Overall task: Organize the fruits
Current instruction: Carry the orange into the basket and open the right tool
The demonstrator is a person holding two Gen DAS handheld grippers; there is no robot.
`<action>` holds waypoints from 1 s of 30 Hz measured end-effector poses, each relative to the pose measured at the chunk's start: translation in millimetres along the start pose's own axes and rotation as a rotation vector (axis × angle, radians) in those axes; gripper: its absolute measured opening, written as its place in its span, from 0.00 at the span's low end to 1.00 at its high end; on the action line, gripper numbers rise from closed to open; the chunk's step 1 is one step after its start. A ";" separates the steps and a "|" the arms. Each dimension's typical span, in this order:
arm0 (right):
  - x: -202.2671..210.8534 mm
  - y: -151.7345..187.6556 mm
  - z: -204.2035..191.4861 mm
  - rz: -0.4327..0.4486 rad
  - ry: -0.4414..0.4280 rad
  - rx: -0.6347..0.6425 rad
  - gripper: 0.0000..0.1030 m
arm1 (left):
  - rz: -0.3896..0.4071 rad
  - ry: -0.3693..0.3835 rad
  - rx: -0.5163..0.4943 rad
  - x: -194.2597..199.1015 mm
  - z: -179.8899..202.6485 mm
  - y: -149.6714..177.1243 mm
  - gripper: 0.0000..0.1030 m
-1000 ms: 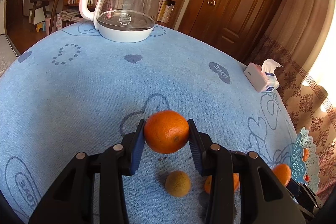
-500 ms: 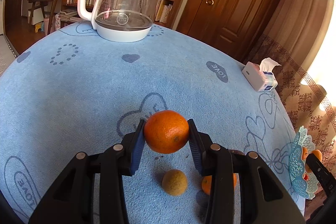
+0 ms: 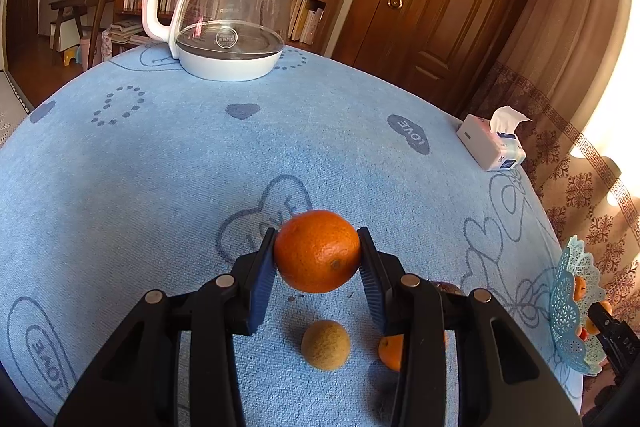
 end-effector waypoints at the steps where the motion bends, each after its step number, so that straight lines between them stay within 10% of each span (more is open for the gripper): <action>1: -1.1 1.3 2.0 -0.004 0.002 -0.004 0.44 | 0.001 0.000 -0.001 0.0 0.1 -0.1 0.39; 22: 20.6 12.8 19.2 0.110 0.109 0.055 0.47 | 0.029 -0.023 -0.046 0.5 6.5 1.4 0.39; 25: 29.4 14.7 21.6 0.164 0.139 0.078 0.64 | 0.034 -0.040 -0.064 -0.8 8.5 3.2 0.39; 30: 43.9 16.6 28.6 0.229 0.157 0.078 0.65 | 0.054 -0.060 -0.084 1.0 11.2 4.2 0.39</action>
Point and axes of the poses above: each gripper's, at about its wrist camera, not at the fingertips, and x roughly against the way its jaws point, z to its right, y to its underside, the point moved 6 cm from there along -x, roughly the way its jaws point, and after that the axes turned 7 degrees about -y, right-handed, at the moved point
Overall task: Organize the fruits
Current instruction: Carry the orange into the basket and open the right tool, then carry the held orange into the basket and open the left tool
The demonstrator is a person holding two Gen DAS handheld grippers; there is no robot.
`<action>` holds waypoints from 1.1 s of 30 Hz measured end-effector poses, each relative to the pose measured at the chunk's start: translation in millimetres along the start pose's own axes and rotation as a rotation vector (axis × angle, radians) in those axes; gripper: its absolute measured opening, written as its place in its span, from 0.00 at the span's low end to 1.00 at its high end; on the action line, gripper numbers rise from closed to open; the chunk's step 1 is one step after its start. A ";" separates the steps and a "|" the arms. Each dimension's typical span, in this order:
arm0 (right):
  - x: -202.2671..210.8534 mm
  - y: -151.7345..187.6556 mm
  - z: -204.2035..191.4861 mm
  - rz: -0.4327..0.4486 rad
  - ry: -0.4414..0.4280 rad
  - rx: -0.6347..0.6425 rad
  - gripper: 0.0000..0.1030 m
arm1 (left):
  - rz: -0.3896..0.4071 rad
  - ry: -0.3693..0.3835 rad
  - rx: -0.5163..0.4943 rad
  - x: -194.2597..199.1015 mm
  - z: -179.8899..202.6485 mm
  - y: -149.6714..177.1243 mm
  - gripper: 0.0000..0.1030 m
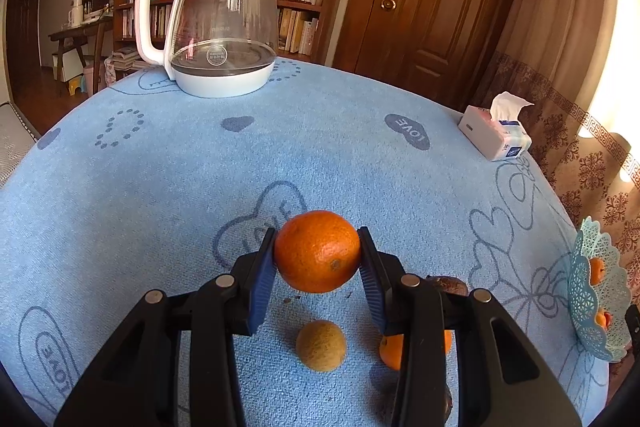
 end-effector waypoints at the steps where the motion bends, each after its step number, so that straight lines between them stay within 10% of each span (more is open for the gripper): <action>1: 2.3 -0.8 2.6 0.008 0.001 -0.010 0.67 | 0.002 -0.006 -0.003 0.4 0.4 -0.1 0.39; 11: 13.0 3.6 24.3 0.053 0.034 -0.126 0.75 | 0.023 0.012 -0.080 20.9 32.0 -0.6 0.39; 33: 9.1 6.5 49.7 0.040 0.021 -0.264 0.79 | -0.013 0.385 -0.405 68.4 240.2 31.8 0.39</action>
Point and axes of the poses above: each gripper's, at about its wrist camera, not at the fingertips, and x roughly against the way its jaws point, z to its right, y to its underside, the point moved 6 cm from there along -x, roughly the way its jaws point, and after that the axes turned 7 degrees about -y, right-handed, at the moved point
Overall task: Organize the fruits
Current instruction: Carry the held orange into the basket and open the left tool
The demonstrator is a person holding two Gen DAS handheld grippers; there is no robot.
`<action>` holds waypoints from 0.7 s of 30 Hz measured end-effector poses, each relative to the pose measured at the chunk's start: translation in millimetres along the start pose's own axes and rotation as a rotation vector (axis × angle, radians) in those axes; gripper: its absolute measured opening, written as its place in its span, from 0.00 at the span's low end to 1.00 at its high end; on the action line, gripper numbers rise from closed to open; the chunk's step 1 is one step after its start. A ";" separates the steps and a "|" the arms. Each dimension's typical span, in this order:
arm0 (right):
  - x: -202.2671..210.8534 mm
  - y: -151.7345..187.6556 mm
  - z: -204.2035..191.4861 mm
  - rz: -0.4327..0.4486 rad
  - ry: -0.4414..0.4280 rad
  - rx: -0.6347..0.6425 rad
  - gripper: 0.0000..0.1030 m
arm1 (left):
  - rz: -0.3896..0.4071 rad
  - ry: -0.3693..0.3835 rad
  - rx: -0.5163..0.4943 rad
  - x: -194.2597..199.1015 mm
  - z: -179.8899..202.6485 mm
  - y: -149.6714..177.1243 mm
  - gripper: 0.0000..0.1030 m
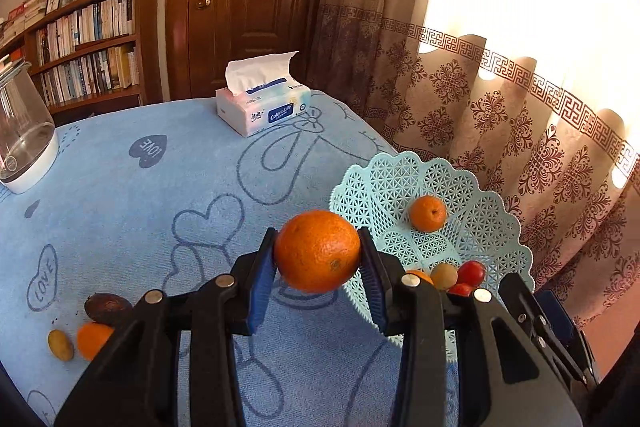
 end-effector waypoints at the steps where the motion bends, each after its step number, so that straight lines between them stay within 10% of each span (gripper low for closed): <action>1: -0.6 0.2 0.1 -0.002 0.000 0.000 0.79 | -0.007 0.014 -0.008 -1.8 6.2 0.7 0.39; 9: -1.5 1.1 2.2 -0.004 0.005 -0.011 0.79 | -0.036 0.045 -0.057 -16.8 28.2 7.4 0.42; 12: -1.8 0.8 3.8 -0.004 0.007 -0.019 0.79 | -0.013 0.028 -0.031 -15.0 20.8 5.9 0.64; 21: -2.4 1.2 1.9 -0.008 0.005 -0.013 0.79 | -0.004 -0.002 0.015 -7.4 0.5 7.1 0.87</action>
Point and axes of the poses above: each gripper's, at about its wrist camera, not at the fingertips, and x roughly against the way its jaws point, z to its right, y to its underside, the point moved 6 cm from there along -x, roughly the way its jaws point, and after that the axes turned 7 degrees about -y, right-handed, at the moved point
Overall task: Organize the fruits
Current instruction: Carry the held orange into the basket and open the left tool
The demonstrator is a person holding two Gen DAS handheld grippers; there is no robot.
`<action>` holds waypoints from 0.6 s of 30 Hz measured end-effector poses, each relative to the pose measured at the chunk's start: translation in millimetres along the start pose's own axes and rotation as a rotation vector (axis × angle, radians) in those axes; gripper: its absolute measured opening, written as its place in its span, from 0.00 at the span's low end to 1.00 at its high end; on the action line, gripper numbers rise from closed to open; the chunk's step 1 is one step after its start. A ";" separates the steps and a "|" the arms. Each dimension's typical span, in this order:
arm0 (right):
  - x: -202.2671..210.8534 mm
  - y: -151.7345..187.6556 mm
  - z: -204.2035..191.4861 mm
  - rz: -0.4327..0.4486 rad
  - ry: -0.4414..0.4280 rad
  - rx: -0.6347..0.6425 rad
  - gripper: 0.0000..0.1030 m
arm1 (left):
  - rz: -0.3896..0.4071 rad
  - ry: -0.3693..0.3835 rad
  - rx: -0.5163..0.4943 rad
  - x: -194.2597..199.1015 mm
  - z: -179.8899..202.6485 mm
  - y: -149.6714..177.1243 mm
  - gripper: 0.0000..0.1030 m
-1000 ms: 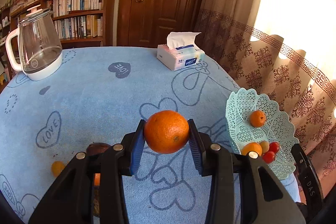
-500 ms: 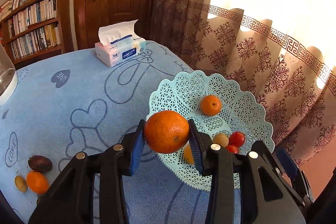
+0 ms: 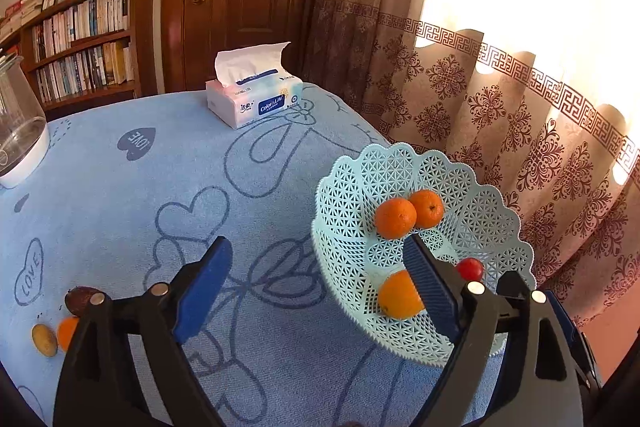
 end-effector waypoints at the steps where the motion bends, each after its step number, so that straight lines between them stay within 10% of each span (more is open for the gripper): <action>1: 0.0 -0.2 0.2 0.000 0.000 0.000 0.79 | 0.001 -0.006 0.005 0.6 -2.2 0.8 0.89; 18: 7.2 -2.8 -6.2 0.033 -0.019 0.030 0.83 | -0.033 -0.191 0.112 15.6 -75.0 18.6 0.89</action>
Point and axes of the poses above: each gripper's, at about its wrist camera, not at the fingertips, and x roughly against the way its jaws point, z to its right, y to its underside, the point moved 6 cm from there along -x, roughly the way its jaws point, and after that the axes turned 7 degrees about -y, right-handed, at the moved point
